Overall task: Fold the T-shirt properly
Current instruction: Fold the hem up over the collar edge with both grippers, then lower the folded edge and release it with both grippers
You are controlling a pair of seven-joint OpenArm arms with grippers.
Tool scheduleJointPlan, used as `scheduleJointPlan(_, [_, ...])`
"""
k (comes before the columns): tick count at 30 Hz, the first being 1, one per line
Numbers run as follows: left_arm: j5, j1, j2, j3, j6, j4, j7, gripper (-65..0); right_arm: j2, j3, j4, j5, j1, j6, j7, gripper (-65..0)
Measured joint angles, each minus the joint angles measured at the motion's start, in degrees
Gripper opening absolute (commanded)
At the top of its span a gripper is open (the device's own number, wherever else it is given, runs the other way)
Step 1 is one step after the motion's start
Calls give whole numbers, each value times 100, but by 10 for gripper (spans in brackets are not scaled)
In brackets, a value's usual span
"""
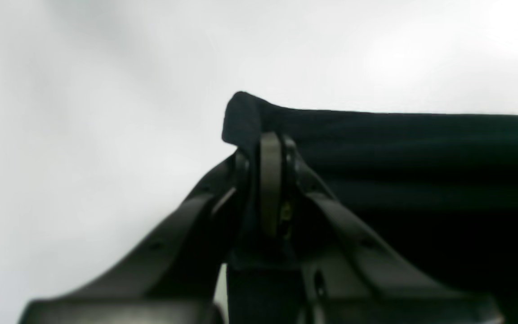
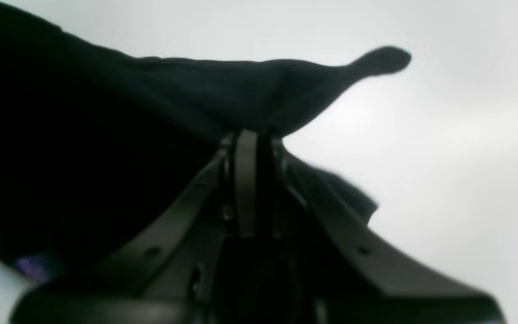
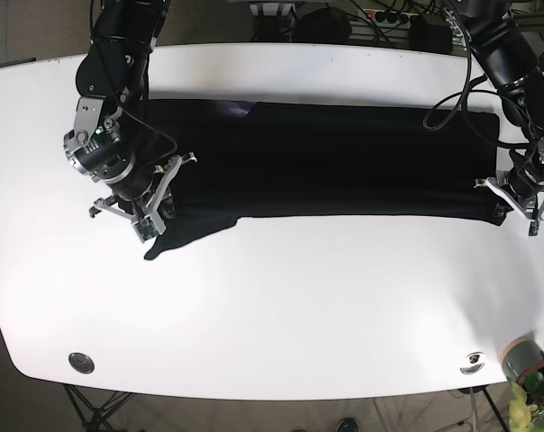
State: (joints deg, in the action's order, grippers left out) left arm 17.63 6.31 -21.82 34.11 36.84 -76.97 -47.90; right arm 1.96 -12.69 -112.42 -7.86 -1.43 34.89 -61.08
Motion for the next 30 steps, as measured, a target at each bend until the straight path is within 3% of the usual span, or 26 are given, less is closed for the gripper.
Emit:
scheduleJointPlan(6, [37, -551, -4, 72, 7, -407, 15, -650, -225, -374, -149, -7, -514, 48, -31, -629])
scheduleJointPlan(14, [4, -1204, 2, 68, 11, -824, 37, -650, -278, -426, -164, 2, -1034, 66, 9, -628])
scheduleJointPlan(18, [2, -1453, -17, 66, 11, -828, 33, -632, -433, -525, -164, -2, -1261, 70, 42, -614])
scheduleJointPlan(20, [0, -1543, -28, 66, 11, -826, 13, -562, -535, -667, -160, -4, -1331, 68, 98, -572])
scheduleJointPlan(26, [-79, -1606, -42, -105, -42, -826, 13, -271, -610, -791, -160, 35, -1434, 7, 192, -252])
scheduleJointPlan(28, [-66, -1593, -42, -140, -39, -826, 15, -249, -612, -822, -164, 35, -1438, 7, 197, -198])
scheduleJointPlan(30, [-42, -1582, -46, -138, -37, -828, 15, -249, -623, -918, -223, 26, -1438, 13, 260, -208])
